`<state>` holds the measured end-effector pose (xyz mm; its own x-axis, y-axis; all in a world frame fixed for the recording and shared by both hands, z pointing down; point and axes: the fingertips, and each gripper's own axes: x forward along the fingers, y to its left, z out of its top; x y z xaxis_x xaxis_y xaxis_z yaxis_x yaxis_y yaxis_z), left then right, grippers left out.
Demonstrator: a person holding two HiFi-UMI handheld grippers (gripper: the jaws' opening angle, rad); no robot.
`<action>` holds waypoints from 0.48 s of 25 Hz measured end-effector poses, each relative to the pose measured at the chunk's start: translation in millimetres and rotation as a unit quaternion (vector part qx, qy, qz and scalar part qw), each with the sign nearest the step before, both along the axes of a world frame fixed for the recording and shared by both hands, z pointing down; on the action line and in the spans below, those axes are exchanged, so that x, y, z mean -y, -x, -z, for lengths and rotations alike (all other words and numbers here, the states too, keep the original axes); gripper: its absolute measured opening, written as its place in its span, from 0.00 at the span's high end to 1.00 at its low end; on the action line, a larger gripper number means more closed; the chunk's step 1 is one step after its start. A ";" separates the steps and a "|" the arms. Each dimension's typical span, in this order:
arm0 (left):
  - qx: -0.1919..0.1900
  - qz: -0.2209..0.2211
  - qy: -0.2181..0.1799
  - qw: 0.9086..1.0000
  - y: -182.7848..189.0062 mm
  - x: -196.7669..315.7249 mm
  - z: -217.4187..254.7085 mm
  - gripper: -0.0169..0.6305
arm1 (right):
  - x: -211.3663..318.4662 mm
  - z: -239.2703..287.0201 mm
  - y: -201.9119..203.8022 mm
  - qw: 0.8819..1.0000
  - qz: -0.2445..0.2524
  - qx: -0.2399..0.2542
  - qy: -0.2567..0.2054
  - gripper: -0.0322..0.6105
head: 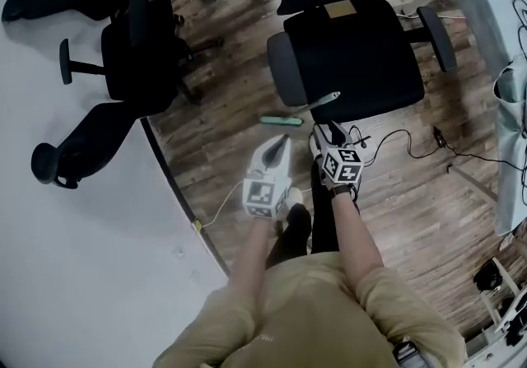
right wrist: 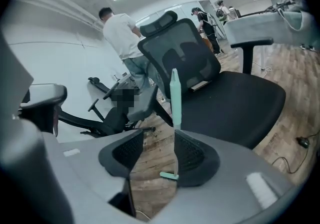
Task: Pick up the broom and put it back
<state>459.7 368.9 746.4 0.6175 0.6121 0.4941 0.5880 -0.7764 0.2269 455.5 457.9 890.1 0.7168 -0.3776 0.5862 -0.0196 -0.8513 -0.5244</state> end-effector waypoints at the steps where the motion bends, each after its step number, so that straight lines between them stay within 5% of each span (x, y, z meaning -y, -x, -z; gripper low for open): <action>1: 0.004 0.002 0.001 1.000 -4.3 -0.4 -7.0 0.97 | -0.5 -12.8 -4.2 1.000 -0.002 0.009 -0.001 0.66; 12: 0.033 0.001 -0.029 0.999 -25.2 10.6 -72.7 0.97 | 8.6 -104.5 -50.9 0.999 0.004 0.045 0.007 0.64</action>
